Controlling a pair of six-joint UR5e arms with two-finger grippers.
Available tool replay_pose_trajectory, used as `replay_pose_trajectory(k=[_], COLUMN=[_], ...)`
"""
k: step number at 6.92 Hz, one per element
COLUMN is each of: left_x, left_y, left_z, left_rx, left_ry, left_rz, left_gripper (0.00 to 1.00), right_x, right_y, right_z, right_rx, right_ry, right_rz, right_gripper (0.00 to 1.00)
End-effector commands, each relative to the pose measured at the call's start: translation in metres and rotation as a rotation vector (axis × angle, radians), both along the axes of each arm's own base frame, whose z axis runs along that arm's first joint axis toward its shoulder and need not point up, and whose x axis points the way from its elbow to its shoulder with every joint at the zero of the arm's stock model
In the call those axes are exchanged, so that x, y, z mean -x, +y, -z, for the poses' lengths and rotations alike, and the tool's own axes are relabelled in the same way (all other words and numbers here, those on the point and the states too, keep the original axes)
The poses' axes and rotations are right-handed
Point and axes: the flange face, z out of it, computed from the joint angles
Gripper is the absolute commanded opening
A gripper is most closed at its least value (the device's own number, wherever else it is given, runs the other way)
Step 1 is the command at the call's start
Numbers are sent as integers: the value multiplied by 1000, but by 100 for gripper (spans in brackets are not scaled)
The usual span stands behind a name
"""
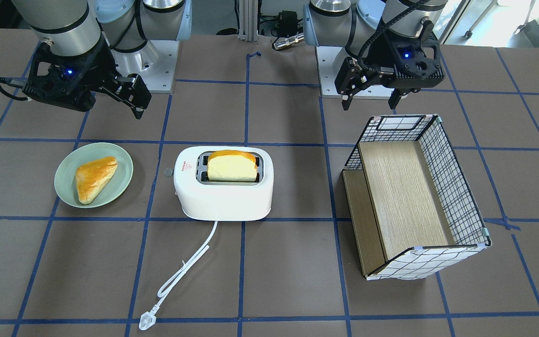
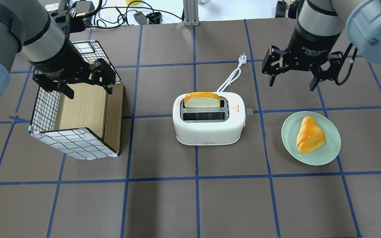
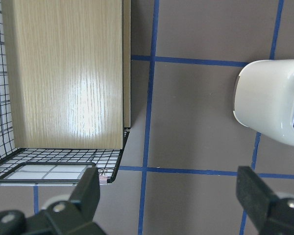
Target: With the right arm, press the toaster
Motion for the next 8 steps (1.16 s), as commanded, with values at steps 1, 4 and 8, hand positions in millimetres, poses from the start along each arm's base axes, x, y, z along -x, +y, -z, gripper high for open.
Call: replay_pose_trajectory(k=[1, 4, 8], left_x=[0, 0, 0], left_y=[0, 0, 0], left_z=[-1, -1, -1], left_rx=[1, 1, 1], left_ry=[0, 0, 0], left_rz=[0, 0, 0], left_gripper=[100, 100, 100], right_x=[0, 0, 1], right_y=[1, 2, 1], right_z=[2, 0, -1], right_rx=[-5, -3, -2], right_ry=[-4, 1, 7], right_rz=[0, -9, -15], right_gripper=[100, 100, 100])
